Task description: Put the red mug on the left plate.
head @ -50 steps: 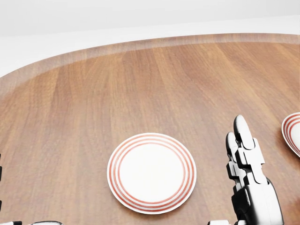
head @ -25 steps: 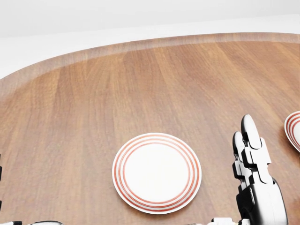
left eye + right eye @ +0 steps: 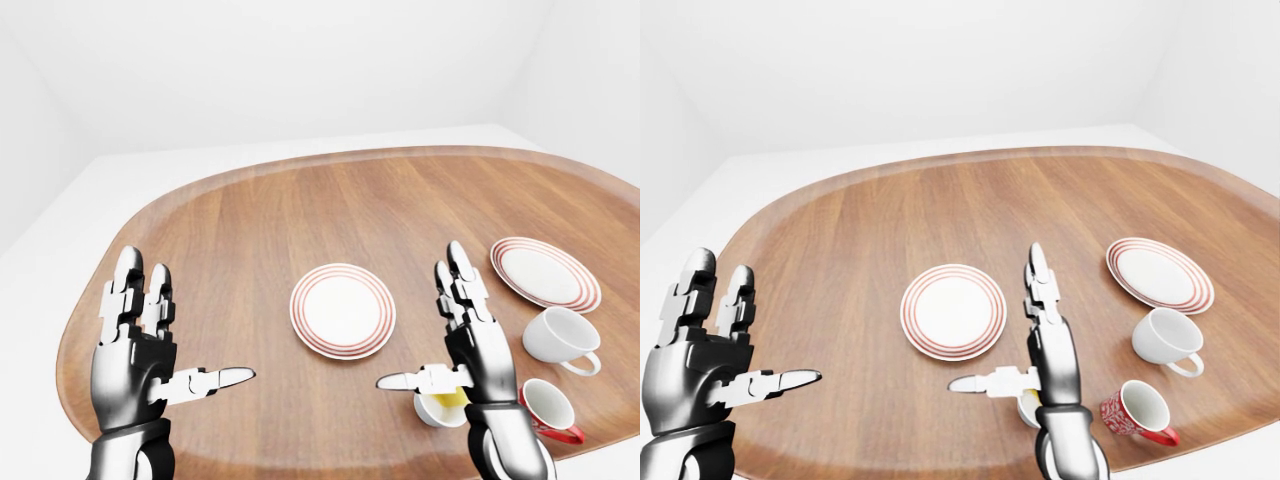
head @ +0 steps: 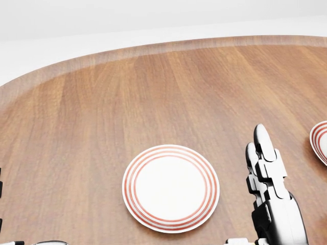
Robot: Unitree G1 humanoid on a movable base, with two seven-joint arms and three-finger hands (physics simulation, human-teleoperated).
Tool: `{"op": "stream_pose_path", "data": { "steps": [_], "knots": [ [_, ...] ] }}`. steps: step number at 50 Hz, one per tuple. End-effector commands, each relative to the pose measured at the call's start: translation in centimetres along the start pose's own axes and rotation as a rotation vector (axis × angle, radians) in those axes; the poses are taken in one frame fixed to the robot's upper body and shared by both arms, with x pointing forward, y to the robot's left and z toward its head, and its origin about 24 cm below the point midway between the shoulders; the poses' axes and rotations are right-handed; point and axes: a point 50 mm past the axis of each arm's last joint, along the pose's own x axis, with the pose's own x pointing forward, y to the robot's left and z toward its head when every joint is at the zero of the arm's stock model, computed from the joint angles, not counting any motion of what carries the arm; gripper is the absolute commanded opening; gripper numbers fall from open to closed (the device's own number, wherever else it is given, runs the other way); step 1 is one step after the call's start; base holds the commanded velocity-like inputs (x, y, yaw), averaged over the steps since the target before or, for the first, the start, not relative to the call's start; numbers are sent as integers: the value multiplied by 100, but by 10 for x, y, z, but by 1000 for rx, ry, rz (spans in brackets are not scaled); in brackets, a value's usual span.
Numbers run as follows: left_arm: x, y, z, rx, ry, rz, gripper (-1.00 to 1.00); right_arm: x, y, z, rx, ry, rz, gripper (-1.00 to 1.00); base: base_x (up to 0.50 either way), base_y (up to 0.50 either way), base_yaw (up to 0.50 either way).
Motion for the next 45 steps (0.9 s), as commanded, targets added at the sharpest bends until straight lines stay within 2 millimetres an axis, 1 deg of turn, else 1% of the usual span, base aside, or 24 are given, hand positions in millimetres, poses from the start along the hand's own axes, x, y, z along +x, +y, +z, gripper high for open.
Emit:
{"op": "stream_pose_path", "data": {
  "steps": [1, 12, 13, 15, 20, 21, 22, 23, 24, 25, 26, 27, 28, 29, 31, 32, 33, 34, 35, 36, 37, 41, 42, 45],
  "knots": [
    [0, 0, 0, 0, 0, -1, 100, 0, 1, 0, 4, 1, 10, 100, 51, 0, 0],
    [0, 0, 0, 1, 0, 0, 100, 0, -1, -2, -3, 10, -8, 100, 51, 1, 0],
    [1, 0, 0, 3, 1, 2, 100, 1, -2, -3, 36, 10, -7, 100, 0, 0, 0],
    [0, -2, -1, 7, -2, -2, 100, 3, -7, 13, -12, -63, -46, 100, 0, 0, 0],
    [2, -2, -3, 8, 3, -2, 100, 5, -20, 31, -121, -150, -117, 100, 0, 0, 0],
    [1, -1, -2, 7, 2, -1, 100, 2, -24, 33, -156, -150, -161, 100, 0, 0, 0],
    [1, -2, -1, 6, 0, -2, 100, -1, -28, 40, -293, -170, -206, 100, 0, 0, 0],
    [1, -2, -1, 8, -1, -1, 100, -1, -29, 43, -367, -182, -215, 100, 0, 0, 0],
    [1, -2, -1, 9, -1, -2, 100, -1, -29, 44, -446, -184, -215, 100, 0, 0, 0],
    [1, -3, -1, 10, -1, -2, 100, 1, -27, 44, -572, -182, -205, 100, 0, 0, 0],
    [0, -3, -1, 11, -2, -2, 100, 2, -23, 40, -738, -166, -172, 100, 0, 0, 0],
    [0, -3, -1, 11, -2, -2, 100, 2, -23, 39, -762, -152, -169, 100, 0, 0, 0],
    [0, -2, 0, 11, -3, -1, 100, -1, -26, 36, -907, -113, -156, 100, 0, 0, 0],
    [0, -2, 0, 11, -4, 0, 100, -5, -29, 35, -1007, -65, -146, 100, 0, 0, 0],
    [0, -1, 0, 10, -3, 3, 100, -13, -38, 35, -1143, 29, -163, 100, 0, 0, 0],
    [1, -1, 0, 9, -3, 5, 100, -21, -43, 33, -1226, 121, -135, 100, 0, 0, 0],
    [1, 0, 0, 9, -2, 6, 100, -25, -47, 30, -1248, 186, -132, 100, 0, 0, 0],
    [1, 0, 0, 9, -2, 7, 100, -31, -51, 22, -1287, 274, -109, 100, 0, 0, 0],
    [1, 0, 0, 9, -2, 7, 100, -35, -55, 15, -1310, 353, -99, 100, 0, 0, 0],
    [0, -1, 1, 10, -4, 7, 100, -45, -62, 3, -1320, 466, -79, 100, 0, 0, 0],
    [-1, -1, 1, 10, -5, 6, 100, -50, -68, 1, -1312, 521, -106, 100, 0, 0, 0],
    [0, -2, 1, 13, -4, 3, 100, -77, -96, 5, -1278, 719, -260, 100, 0, 0, 0],
    [0, -2, 1, 13, -5, 2, 100, -88, -103, 9, -1258, 770, -310, 100, 0, 0, 0],
    [0, -3, 1, 13, -4, 2, 100, -114, -118, 9, -1192, 922, -429, 100, 0, 0, 0]
  ]
}}
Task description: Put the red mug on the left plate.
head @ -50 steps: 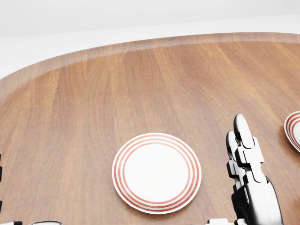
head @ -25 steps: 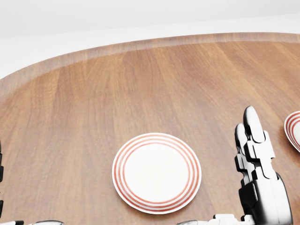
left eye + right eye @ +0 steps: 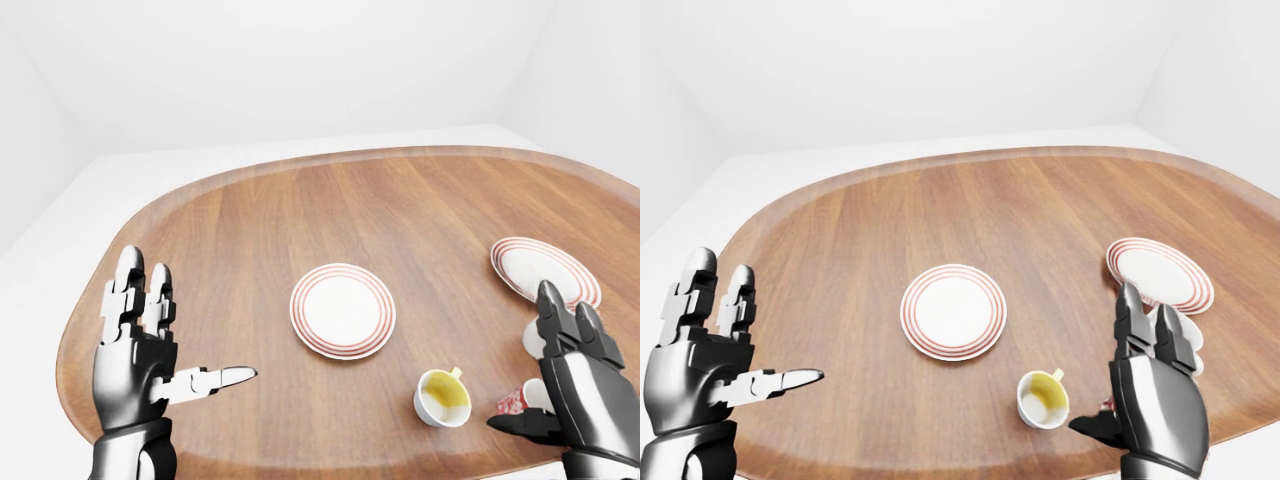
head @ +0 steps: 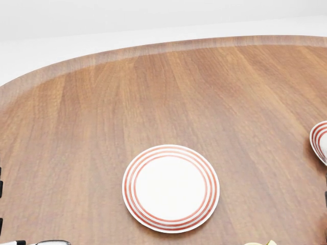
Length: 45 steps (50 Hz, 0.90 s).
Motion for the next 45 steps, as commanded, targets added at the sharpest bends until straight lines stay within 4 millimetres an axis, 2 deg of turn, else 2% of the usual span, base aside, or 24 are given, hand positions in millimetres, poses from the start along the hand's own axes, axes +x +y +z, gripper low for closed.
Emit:
{"op": "stream_pose_path", "data": {
  "steps": [1, 4, 10, 19, 25, 37, 45],
  "knots": [
    [0, -1, 0, 3, -1, -2, 100, -59, -20, -81, -184, 614, 81, 100, 0, 0, 0],
    [0, -1, 0, 3, -1, -1, 100, -67, -32, -94, -232, 649, 63, 100, 0, 0, 0],
    [0, -3, 0, 5, -1, -6, 100, -87, -60, -106, -255, 731, -7, 100, 0, 0, 0],
    [0, -3, 0, 6, -1, -7, 100, -115, -70, -126, -142, 842, -66, 100, 0, 0, 0],
    [1, -4, 0, 8, 1, -11, 100, -135, -67, -141, -31, 907, -101, 100, 0, 0, 0],
    [0, -5, 0, 9, 1, -14, 100, -128, -67, -139, 131, 782, -150, 100, 0, 0, 0],
    [0, -6, 0, 11, 1, -14, 100, -116, -87, -139, 37, 719, -296, 100, 0, 0, 0]
  ]
}}
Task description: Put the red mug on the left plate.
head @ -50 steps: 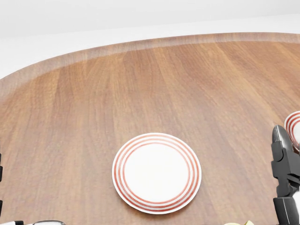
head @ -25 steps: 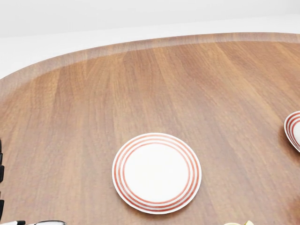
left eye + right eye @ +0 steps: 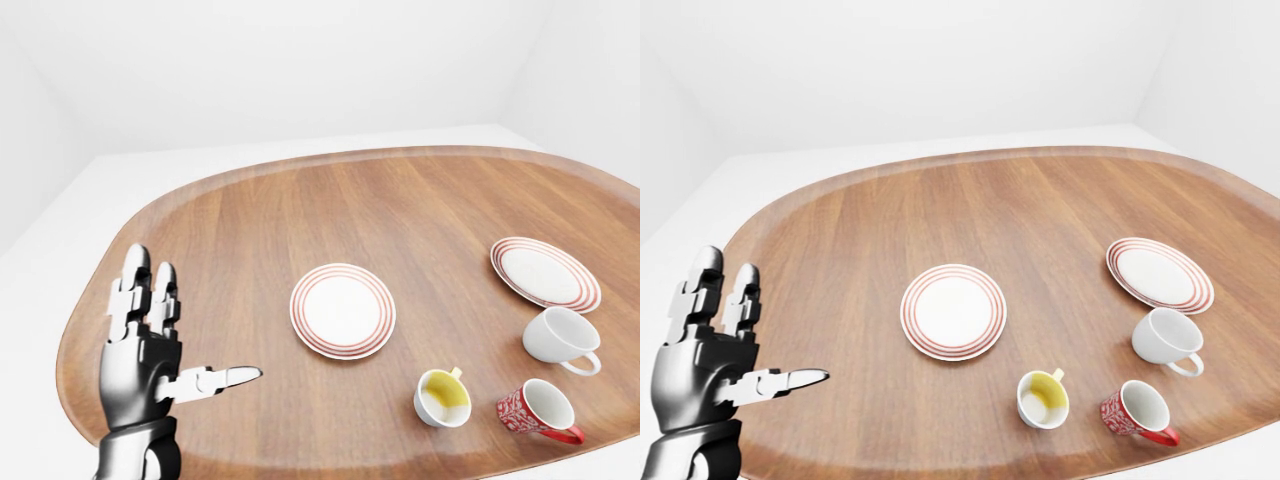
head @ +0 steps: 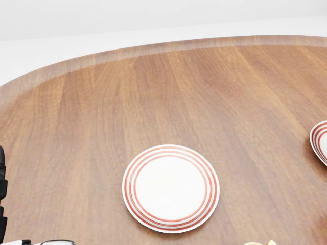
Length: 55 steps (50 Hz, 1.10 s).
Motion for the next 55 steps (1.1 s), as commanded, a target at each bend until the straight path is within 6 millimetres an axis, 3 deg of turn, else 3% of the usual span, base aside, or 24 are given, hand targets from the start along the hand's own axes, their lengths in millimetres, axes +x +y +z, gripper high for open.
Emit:
{"op": "stream_pose_path", "data": {
  "steps": [1, 14, 25, 32, 35, 44, 55],
  "knots": [
    [0, -1, 0, 1, 0, -1, 100, 9, -11, 9, 60, -90, -115, 100, 0, 0, 0],
    [0, -2, -1, 2, 1, -4, 100, 12, -23, 26, 37, -169, -208, 100, 0, 0, 0],
    [-1, -2, -1, 1, 1, -5, 100, 12, -23, 23, 41, -158, -220, 100, 0, 0, 0],
    [0, -3, -1, 3, 3, -10, 100, 22, -35, 36, -4, -144, -221, 100, 0, 0, 0],
    [0, -3, 0, 3, 3, -8, 100, 35, -31, 43, -2, -140, -181, 100, 0, 0, 0],
    [1, -3, 0, 3, 4, -7, 100, 49, -27, 75, -51, -267, -112, 100, 0, 0, 0],
    [2, -2, -1, 4, 4, -5, 100, 57, -19, 90, -65, -318, -81, 100, 0, 0, 0]
  ]
}}
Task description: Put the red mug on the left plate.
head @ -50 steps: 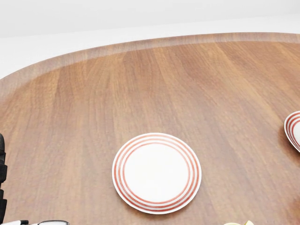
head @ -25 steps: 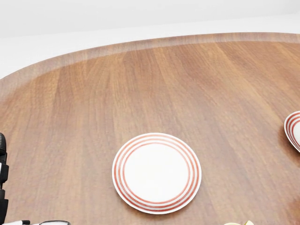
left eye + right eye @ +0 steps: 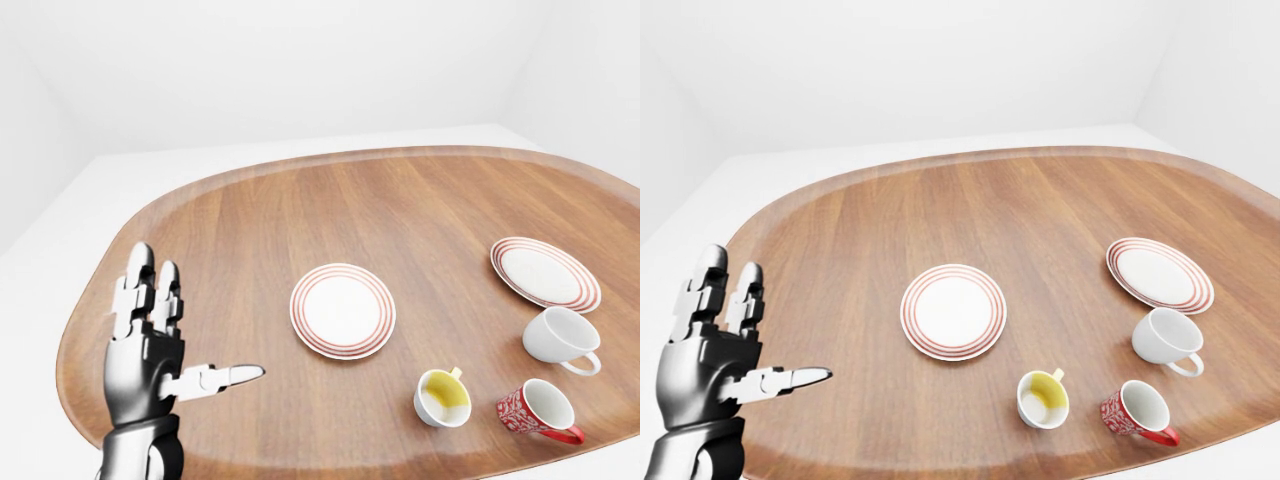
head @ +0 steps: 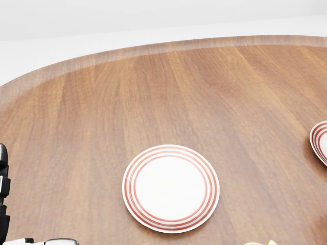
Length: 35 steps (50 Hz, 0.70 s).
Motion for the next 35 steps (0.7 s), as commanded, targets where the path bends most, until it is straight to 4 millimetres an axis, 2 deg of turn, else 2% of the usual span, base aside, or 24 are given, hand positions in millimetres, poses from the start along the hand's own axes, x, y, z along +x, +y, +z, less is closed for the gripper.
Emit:
{"op": "stream_pose_path", "data": {
  "steps": [1, 11, 19, 23, 28, 31, 35],
  "knots": [
    [1, 0, 0, 0, 0, 1, 100, 13, 7, 20, -21, -87, 37, 100, 0, 0, 0],
    [1, 0, 0, 2, 1, 0, 100, 20, 27, 35, -4, -145, 106, 100, 0, 0, 0],
    [1, 0, -1, 2, 3, 1, 100, 22, 24, 39, -18, -164, 86, 100, 0, 0, 0],
    [0, -1, -1, 3, 2, -2, 100, 34, 27, 45, -11, -185, 51, 100, 0, 0, 0],
    [1, -1, -1, 4, 2, -2, 100, 45, 41, 58, -3, -234, 67, 100, 0, 0, 0],
    [0, 0, -1, 3, 2, -1, 100, 51, 53, 60, 7, -239, 96, 100, 0, 0, 0],
    [1, 0, -1, 4, 3, 0, 100, 53, 59, 58, 12, -234, 103, 100, 0, 0, 0]
  ]
}}
